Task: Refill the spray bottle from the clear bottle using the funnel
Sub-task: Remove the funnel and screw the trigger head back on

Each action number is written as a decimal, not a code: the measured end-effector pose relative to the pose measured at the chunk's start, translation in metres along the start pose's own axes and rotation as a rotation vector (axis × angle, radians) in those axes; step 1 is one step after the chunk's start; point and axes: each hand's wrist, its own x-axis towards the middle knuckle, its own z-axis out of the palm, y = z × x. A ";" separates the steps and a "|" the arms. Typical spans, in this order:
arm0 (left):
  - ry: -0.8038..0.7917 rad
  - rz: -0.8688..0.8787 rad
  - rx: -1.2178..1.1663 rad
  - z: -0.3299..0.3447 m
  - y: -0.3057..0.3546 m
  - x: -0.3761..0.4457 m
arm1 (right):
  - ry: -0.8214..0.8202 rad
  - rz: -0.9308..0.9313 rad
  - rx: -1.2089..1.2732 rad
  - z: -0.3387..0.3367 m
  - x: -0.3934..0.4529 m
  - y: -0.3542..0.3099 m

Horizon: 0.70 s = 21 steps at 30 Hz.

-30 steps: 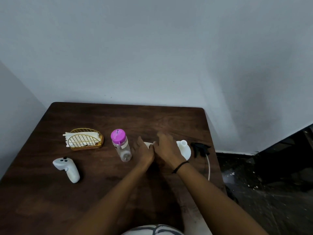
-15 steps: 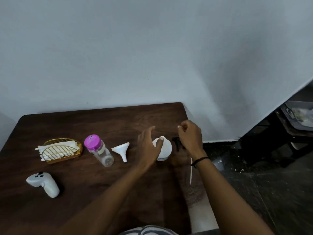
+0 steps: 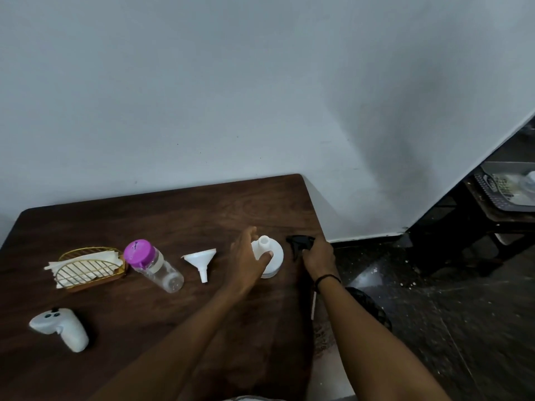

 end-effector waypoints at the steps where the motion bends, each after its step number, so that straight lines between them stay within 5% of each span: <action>1: 0.000 0.006 -0.010 0.000 -0.003 0.001 | 0.005 0.025 0.046 -0.002 0.000 -0.003; 5: 0.013 0.032 -0.017 0.000 -0.005 0.001 | 0.101 0.012 0.225 -0.010 -0.002 -0.026; 16: -0.017 -0.009 -0.047 0.003 -0.005 0.005 | 0.261 -0.422 0.720 -0.056 -0.049 -0.129; 21: -0.036 -0.020 -0.079 0.001 -0.004 0.004 | 0.298 -0.600 0.749 -0.055 -0.064 -0.146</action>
